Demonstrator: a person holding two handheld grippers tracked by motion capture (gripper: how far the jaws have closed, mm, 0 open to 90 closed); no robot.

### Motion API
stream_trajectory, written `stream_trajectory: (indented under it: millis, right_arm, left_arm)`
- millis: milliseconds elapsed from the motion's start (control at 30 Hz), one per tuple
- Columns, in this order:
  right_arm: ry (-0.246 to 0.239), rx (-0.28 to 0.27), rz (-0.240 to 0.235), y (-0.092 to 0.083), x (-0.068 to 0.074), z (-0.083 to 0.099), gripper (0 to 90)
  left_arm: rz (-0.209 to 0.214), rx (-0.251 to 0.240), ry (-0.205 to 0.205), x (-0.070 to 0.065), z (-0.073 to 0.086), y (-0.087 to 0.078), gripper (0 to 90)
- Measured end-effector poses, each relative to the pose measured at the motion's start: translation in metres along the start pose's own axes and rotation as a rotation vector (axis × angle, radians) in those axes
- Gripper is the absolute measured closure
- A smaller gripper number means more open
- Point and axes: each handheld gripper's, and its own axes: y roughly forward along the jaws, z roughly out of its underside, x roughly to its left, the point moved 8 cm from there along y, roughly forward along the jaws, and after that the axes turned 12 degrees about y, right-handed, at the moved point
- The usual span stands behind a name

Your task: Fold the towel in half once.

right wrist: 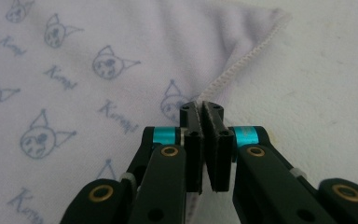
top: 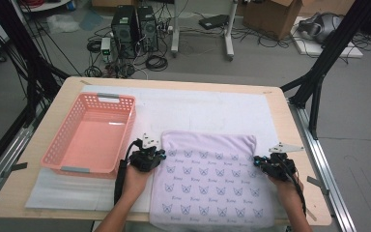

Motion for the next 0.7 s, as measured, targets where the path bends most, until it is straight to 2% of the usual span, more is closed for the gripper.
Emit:
stream_trajectory:
  millis: [33, 67, 133, 200, 267, 300, 433, 533, 600, 700]
  right_arm:
    - [-0.002, -0.01, 0.012, 0.0, -0.003, -0.002, 87.8]
    - [0.01, -0.015, 0.012, 0.0, -0.005, -0.004, 87.9]
    - [0.04, -0.033, 0.006, 0.002, -0.012, -0.01, 88.0]
    - [0.057, -0.054, 0.016, 0.002, -0.016, -0.018, 88.1]
    - [0.059, -0.076, 0.028, 0.001, -0.019, -0.029, 88.1]
    - [0.076, -0.087, 0.031, 0.0, -0.02, -0.035, 88.1]
    - [0.103, -0.152, 0.036, -0.008, -0.026, -0.065, 88.1]
    - [0.106, -0.186, 0.032, -0.014, -0.025, -0.082, 88.0]
    - [0.103, -0.197, 0.029, -0.016, -0.024, -0.083, 88.0]
    - [0.11, -0.194, 0.004, -0.02, -0.02, -0.076, 87.9]
  left_arm:
    - [-0.001, -0.021, -0.013, 0.002, -0.004, -0.001, 87.6]
    - [0.009, -0.04, -0.044, 0.004, -0.009, -0.003, 87.6]
    - [0.004, -0.05, -0.049, 0.008, -0.018, -0.005, 87.7]
    - [-0.008, -0.079, -0.077, 0.017, -0.032, -0.006, 87.7]
    - [-0.017, -0.086, -0.096, 0.025, -0.043, -0.005, 87.7]
    - [-0.024, -0.092, -0.105, 0.029, -0.049, -0.004, 87.7]
    - [-0.05, -0.117, -0.115, 0.043, -0.068, 0.002, 87.6]
    - [-0.043, -0.16, -0.16, 0.047, -0.073, 0.001, 87.6]
    - [-0.035, -0.17, -0.137, 0.044, -0.072, -0.003, 87.5]
    - [-0.009, -0.172, -0.112, 0.038, -0.068, -0.012, 87.1]
